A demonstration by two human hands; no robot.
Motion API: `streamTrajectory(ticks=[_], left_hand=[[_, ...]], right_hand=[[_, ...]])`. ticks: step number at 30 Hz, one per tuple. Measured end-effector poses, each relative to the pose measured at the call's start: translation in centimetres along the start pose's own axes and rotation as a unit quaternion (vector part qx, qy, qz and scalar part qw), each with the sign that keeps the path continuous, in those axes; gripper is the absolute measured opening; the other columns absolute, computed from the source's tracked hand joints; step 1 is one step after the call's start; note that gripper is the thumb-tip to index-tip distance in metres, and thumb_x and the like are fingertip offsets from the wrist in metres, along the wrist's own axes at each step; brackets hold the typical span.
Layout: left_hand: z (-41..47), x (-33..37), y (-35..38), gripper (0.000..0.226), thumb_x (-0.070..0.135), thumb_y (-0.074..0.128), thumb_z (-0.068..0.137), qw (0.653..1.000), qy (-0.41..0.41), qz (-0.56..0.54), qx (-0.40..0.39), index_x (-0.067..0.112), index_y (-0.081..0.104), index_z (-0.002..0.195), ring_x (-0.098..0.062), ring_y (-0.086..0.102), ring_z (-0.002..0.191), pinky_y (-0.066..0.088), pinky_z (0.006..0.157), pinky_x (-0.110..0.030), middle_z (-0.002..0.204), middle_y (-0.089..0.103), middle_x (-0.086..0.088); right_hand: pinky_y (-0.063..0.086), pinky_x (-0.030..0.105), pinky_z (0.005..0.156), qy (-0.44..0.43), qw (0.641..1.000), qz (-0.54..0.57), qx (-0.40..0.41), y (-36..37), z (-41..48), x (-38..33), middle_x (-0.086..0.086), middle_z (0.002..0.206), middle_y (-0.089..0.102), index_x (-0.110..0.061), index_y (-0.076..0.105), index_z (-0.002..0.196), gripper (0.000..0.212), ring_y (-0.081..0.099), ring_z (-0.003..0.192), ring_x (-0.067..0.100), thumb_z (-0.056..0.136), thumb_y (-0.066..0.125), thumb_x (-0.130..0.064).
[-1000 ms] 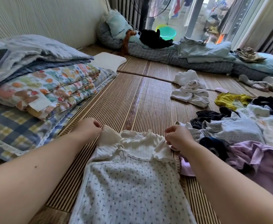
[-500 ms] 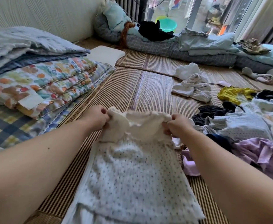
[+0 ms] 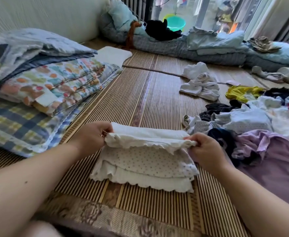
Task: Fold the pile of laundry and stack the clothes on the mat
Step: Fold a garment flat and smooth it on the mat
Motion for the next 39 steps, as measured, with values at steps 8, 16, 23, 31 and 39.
streamTrajectory(ticks=[8, 16, 23, 31, 39], left_hand=[[-5.6, -0.8, 0.2, 0.017, 0.021, 0.071, 0.077, 0.984, 0.080, 0.152, -0.053, 0.034, 0.065, 0.085, -0.015, 0.058, 0.088, 0.051, 0.076, -0.035, 0.084, 0.058, 0.015], [-6.8, -0.8, 0.9, 0.042, 0.061, 0.050, 0.085, 0.949, 0.075, 0.256, -0.168, 0.053, 0.054, 0.126, -0.008, 0.022, 0.143, 0.016, 0.117, -0.045, 0.135, 0.049, 0.031], [-6.0, 1.6, 1.6, 0.060, 0.078, 0.032, 0.069, 0.935, 0.099, 0.299, -0.162, 0.045, 0.069, 0.101, -0.004, 0.045, 0.104, 0.027, 0.096, -0.038, 0.088, 0.062, 0.026], [-6.0, 9.4, 6.7, 0.050, 0.067, 0.058, 0.075, 0.943, 0.020, 0.103, -0.316, 0.037, 0.069, 0.114, -0.005, 0.062, 0.092, 0.050, 0.091, -0.034, 0.098, 0.072, 0.017], [-4.9, 10.1, 7.5, 0.040, 0.024, 0.065, 0.086, 0.949, 0.030, 0.032, -0.312, 0.030, 0.063, 0.125, -0.002, 0.060, 0.102, 0.049, 0.091, -0.020, 0.123, 0.063, 0.012]], right_hand=[[0.045, 0.009, 0.080, 0.012, 0.997, -0.043, -0.071, 1.4, -7.8, 1.6, -0.014, 0.106, 0.069, -0.030, 0.063, 0.073, 0.030, 0.063, 0.099, 0.006, 0.081, 0.065, -0.001], [0.005, 0.065, 0.111, 0.031, 0.924, -0.326, -0.196, 4.1, -8.1, -1.4, -0.016, 0.154, 0.033, -0.048, 0.046, 0.134, 0.055, 0.003, 0.149, 0.018, 0.088, 0.025, -0.069], [-0.011, 0.067, 0.109, 0.068, 0.892, -0.354, -0.273, 5.5, -0.9, -3.4, -0.005, 0.163, 0.008, -0.041, 0.044, 0.140, 0.047, -0.013, 0.148, 0.030, 0.100, 0.024, -0.054], [0.023, 0.045, 0.119, -0.119, 0.950, -0.268, -0.106, 5.7, -0.7, -4.5, -0.008, 0.141, 0.053, -0.037, 0.059, 0.127, 0.043, 0.040, 0.137, 0.017, 0.095, 0.050, -0.010], [0.018, 0.038, 0.118, -0.089, 0.922, -0.230, -0.297, 2.2, -7.6, -0.6, -0.015, 0.153, 0.035, -0.042, 0.045, 0.140, 0.068, 0.023, 0.144, 0.007, 0.080, 0.054, -0.071]])
Point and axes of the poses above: each hand's wrist, its own z-axis towards the middle knuckle, its own y-axis out of the palm, x = y × z, the point moved 2 cm from there along z, towards the middle knuckle
